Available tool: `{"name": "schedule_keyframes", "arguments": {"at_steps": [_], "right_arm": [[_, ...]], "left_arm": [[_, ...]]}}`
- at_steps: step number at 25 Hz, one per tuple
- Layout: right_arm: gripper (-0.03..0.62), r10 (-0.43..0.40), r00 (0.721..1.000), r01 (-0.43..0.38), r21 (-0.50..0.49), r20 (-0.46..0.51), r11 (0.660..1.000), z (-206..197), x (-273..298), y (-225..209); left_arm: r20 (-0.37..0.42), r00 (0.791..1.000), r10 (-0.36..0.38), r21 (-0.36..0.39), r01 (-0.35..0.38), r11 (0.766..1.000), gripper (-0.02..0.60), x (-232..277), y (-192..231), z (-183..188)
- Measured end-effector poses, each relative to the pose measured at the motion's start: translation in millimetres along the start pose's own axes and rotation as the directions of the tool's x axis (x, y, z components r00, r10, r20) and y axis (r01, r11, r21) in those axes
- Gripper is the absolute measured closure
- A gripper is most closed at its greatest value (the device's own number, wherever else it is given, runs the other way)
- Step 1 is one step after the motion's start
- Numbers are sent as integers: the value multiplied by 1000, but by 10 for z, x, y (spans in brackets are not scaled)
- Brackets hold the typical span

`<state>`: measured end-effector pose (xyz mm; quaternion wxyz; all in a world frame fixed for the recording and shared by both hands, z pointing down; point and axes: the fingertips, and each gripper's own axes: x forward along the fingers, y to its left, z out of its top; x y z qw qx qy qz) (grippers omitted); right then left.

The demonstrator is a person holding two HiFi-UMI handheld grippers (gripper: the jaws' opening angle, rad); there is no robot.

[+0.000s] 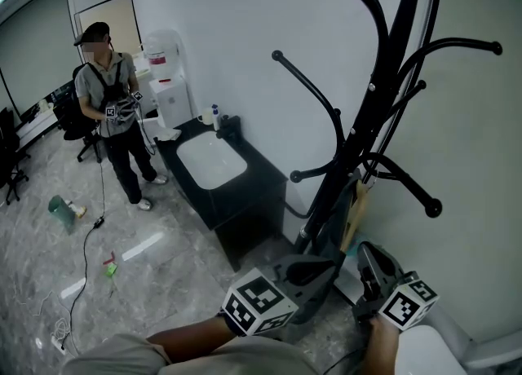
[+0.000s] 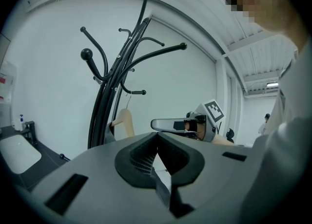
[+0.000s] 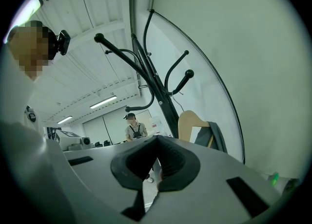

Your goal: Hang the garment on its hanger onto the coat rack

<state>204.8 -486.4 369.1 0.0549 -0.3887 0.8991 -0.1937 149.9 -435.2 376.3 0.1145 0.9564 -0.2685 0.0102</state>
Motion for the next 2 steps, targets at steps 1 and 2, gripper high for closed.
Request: {"name": "schedule_keyframes", "arguments": {"at_steps": [1, 2], "right_arm": [[579, 0, 1000, 0, -1, 0, 1000, 1, 7, 1], [579, -1, 1000, 1, -1, 0, 1000, 1, 14, 2]], "left_arm": [[0, 1000, -1, 0, 1, 1000, 575, -6, 4, 1], [1, 1000, -1, 1, 1, 1000, 575, -12, 9, 2]]}}
